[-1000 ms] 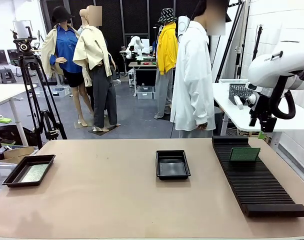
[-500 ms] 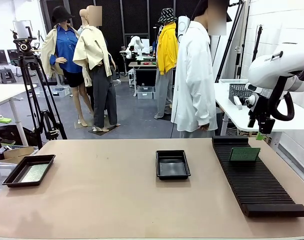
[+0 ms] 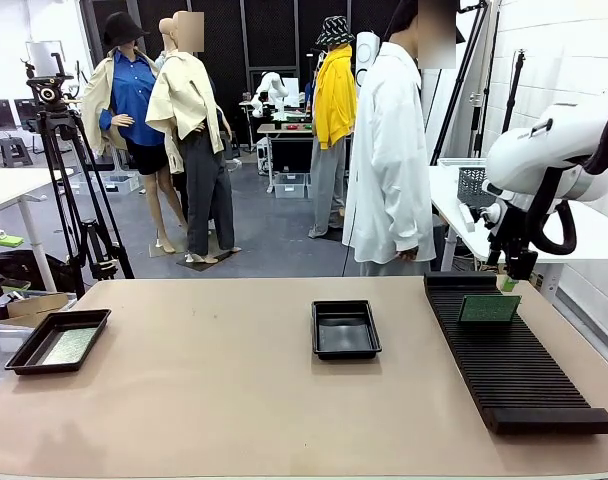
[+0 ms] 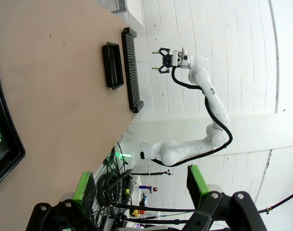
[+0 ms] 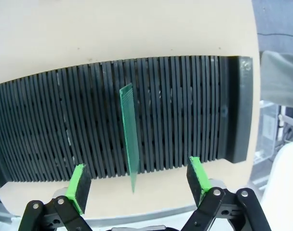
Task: Inspect and transfer BCBs to ESD trays.
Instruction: Pick up the Blank PCB from the PCB Rack and place it in the right ESD tray.
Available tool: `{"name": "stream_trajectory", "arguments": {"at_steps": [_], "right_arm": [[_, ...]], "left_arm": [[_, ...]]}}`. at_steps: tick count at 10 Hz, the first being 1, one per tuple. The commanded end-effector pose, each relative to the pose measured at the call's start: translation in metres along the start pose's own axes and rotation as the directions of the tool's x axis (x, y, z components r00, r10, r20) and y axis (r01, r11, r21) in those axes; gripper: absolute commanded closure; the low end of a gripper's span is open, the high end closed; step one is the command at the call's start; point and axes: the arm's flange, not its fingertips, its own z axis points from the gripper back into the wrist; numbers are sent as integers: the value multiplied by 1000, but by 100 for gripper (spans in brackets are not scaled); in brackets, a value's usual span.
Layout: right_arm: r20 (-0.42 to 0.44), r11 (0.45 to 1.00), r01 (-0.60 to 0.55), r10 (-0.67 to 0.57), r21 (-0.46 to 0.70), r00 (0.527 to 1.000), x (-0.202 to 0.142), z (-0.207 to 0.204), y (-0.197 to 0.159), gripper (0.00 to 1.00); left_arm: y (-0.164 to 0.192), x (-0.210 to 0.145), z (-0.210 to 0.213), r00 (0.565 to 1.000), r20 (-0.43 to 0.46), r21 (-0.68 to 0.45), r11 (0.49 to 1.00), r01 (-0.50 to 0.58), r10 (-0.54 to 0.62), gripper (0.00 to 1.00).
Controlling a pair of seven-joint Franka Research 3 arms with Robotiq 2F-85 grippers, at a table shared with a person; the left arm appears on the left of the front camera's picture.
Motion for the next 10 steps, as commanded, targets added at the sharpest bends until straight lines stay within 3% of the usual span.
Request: {"name": "stream_trajectory", "arguments": {"at_steps": [1, 10], "right_arm": [[-4, 1000, -13, 13, -15, 1000, 3, -15, -13, 0], [-54, 999, -24, 27, 49, 998, 3, -61, -33, 0]], "left_arm": [[-1, 0, 1, 1000, 0, -2, 1000, 2, -2, 0], [-1, 0, 1, 1000, 0, -2, 1000, 2, -2, 0]]}}
